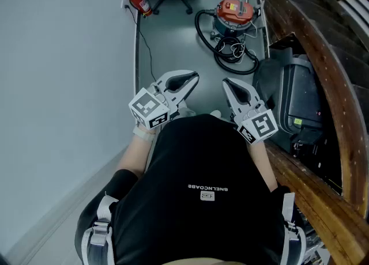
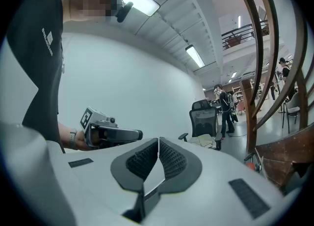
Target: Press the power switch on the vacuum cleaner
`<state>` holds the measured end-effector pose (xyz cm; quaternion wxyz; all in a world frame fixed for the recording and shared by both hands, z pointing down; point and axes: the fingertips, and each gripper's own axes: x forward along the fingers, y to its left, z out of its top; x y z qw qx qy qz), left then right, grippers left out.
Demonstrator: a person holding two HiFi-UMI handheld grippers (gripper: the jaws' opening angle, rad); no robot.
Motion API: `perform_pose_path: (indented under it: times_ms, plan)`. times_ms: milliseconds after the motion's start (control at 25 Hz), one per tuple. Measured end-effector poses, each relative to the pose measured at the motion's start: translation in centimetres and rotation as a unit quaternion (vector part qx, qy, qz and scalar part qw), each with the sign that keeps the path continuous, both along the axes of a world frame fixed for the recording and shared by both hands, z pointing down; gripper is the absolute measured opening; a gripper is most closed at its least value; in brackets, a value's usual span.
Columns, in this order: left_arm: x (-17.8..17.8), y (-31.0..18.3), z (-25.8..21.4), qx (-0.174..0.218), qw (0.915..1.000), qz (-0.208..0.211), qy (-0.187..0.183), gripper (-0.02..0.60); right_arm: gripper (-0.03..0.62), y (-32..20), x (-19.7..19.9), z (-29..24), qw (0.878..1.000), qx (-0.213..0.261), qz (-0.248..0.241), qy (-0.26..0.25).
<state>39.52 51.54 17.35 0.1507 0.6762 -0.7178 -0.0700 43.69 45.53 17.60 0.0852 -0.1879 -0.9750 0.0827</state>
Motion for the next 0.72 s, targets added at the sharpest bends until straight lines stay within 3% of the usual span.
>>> perform_pose_path:
  times_ms: [720]
  plan:
    - [-5.3, 6.8, 1.2, 0.01, 0.9999, -0.001, 0.013, 0.017, 0.029, 5.3, -4.9, 1.2, 1.0, -0.006, 0.014, 0.017]
